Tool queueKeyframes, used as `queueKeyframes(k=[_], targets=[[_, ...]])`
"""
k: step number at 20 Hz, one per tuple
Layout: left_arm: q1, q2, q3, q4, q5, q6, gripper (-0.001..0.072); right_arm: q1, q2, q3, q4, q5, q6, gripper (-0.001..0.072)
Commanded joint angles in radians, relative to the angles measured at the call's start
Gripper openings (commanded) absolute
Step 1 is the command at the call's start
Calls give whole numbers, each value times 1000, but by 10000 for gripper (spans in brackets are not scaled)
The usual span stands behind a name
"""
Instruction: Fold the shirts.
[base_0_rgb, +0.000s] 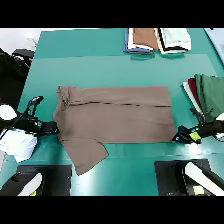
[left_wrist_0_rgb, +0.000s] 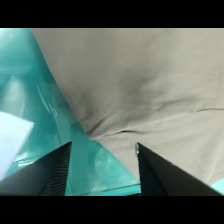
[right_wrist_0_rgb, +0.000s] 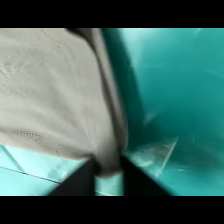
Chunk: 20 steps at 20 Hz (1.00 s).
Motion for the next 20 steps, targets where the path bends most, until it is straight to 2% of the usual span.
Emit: queueKeyframes(k=[1,3,6,10,17,18,19,20], targets=[[1,3,-6,7,-52,0,481,112,2,37,-5,-26,0,19],[1,3,-19,6,-99,-1,503,157,2,105,-6,-5,0,18],[1,3,-99,-56,-94,-3,508,201,2,181,-7,1,1,18],[-1,3,-204,-206,-7,2,508,238,2,226,-6,-17,3,18],[-164,3,-278,-282,125,-27,494,237,2,231,-5,-21,4,18],[-166,3,-278,-287,129,-27,445,237,2,231,-5,-20,4,18],[-166,3,-277,-286,138,-27,322,237,2,231,-5,-18,3,18],[-166,3,-275,-287,148,-26,236,237,3,231,-5,-15,3,18]])
